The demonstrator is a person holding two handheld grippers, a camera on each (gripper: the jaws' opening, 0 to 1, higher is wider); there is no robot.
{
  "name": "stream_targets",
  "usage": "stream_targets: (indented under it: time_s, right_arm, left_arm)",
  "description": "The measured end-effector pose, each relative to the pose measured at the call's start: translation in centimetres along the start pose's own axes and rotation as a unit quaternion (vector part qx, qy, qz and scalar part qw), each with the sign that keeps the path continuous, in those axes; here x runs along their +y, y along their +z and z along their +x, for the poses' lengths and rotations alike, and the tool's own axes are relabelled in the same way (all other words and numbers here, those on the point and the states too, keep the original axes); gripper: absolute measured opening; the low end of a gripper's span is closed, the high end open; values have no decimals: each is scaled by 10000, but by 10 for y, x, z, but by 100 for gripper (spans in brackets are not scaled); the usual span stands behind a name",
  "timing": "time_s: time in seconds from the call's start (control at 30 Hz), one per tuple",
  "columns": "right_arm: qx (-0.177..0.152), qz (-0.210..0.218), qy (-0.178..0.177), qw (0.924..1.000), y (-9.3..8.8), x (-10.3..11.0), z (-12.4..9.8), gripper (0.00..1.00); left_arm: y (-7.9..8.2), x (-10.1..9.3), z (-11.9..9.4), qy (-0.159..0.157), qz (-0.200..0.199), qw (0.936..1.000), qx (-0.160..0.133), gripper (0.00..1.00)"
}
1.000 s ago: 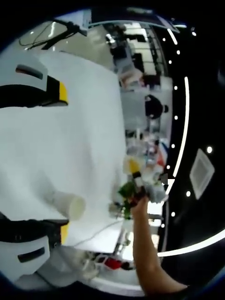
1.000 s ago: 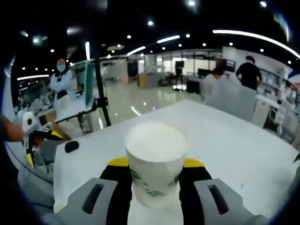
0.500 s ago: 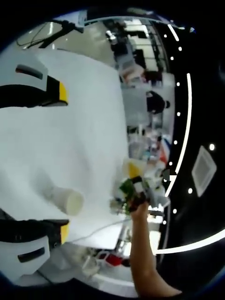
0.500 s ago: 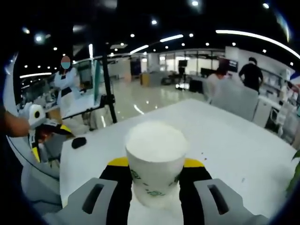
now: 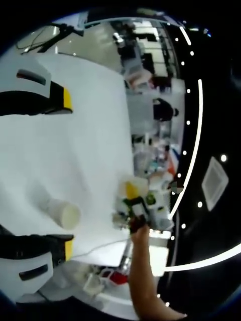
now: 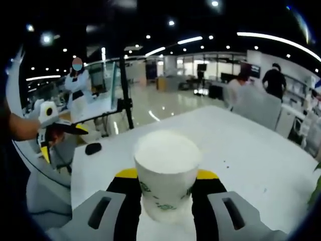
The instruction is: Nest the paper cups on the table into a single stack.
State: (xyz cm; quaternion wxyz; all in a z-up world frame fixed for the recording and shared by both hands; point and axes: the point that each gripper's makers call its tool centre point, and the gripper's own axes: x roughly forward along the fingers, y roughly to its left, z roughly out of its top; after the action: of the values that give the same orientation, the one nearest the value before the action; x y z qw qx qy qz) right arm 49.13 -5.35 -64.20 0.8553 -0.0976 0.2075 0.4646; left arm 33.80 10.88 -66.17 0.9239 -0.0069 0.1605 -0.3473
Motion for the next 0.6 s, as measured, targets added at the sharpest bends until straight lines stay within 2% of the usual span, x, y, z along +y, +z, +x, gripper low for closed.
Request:
stream_targets:
  time_s: [0.27,0.47,0.6]
  right_arm:
    - [11,-38,33,10000,0,10,-6,35]
    - [-53,-37,112,9999,3,23,-12,36]
    - [-42,-77,211,9997,0,36,-13,36]
  left_arm:
    - [8,-3,5,-68,29,10000,-41,96]
    - [12,-5,7,-117,-53,9999,-92,95]
    - [21,-8,7,-131,-69,9998,-152,94]
